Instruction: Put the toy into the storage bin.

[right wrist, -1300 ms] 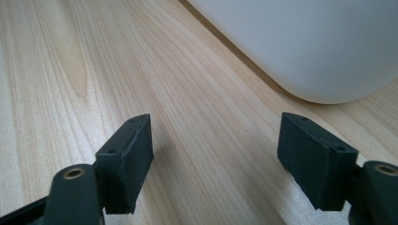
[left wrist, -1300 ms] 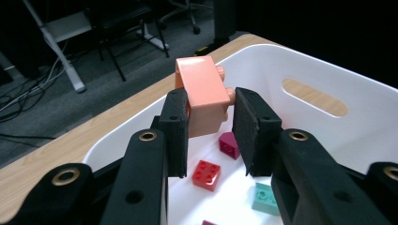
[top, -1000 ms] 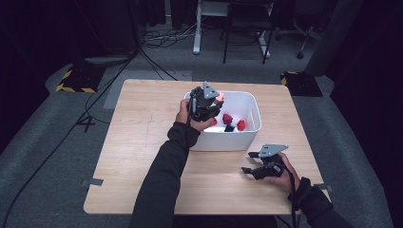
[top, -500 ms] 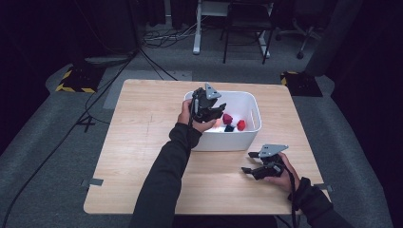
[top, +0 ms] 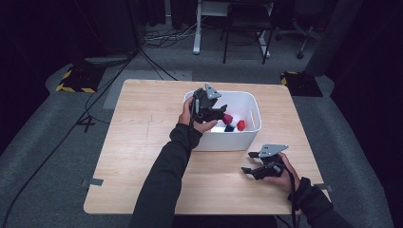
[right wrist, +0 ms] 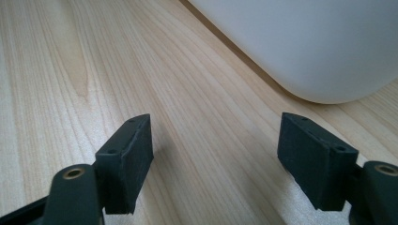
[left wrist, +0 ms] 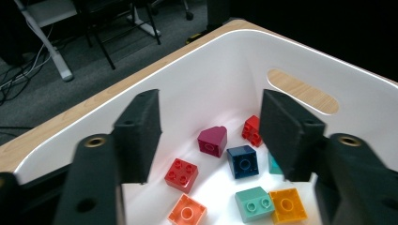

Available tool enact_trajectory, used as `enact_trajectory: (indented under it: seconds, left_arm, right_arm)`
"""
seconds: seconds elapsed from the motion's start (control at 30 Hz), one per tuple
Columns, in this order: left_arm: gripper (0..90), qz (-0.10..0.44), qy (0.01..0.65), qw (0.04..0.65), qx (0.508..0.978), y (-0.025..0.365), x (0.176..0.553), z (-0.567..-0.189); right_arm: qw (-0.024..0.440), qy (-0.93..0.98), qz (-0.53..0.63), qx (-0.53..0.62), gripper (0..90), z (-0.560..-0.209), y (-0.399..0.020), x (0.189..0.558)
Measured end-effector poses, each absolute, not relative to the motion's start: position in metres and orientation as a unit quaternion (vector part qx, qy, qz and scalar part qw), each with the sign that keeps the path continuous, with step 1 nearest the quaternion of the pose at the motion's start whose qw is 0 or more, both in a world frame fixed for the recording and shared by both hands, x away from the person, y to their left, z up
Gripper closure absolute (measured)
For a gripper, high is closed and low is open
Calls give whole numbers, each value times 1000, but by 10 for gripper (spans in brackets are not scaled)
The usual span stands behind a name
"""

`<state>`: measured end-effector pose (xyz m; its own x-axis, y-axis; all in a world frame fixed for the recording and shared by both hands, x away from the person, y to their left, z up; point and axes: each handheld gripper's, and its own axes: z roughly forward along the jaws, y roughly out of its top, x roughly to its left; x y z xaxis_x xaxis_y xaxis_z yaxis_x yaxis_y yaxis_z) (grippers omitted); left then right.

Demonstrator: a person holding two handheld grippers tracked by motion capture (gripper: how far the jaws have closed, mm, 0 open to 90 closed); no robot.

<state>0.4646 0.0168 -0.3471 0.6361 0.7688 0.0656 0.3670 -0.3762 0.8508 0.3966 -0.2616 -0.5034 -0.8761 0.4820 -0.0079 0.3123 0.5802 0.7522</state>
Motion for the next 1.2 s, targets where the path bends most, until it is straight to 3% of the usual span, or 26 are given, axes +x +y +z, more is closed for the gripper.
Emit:
enact_trajectory:
  seconds: [0.23, 0.37, 1.2]
  left_arm:
    - [214, 227, 363, 427, 796, 17, 465, -349]
    - [185, 240, 356, 436, 791, 19, 461, -347]
    - [162, 269, 378, 418, 781, 61, 451, -328]
  right_arm:
    - [106, 882, 399, 225, 272, -503, -262, 397]
    - [106, 882, 399, 226, 272, -503, -262, 397]
    - [105, 882, 399, 227, 272, -503, -262, 396]
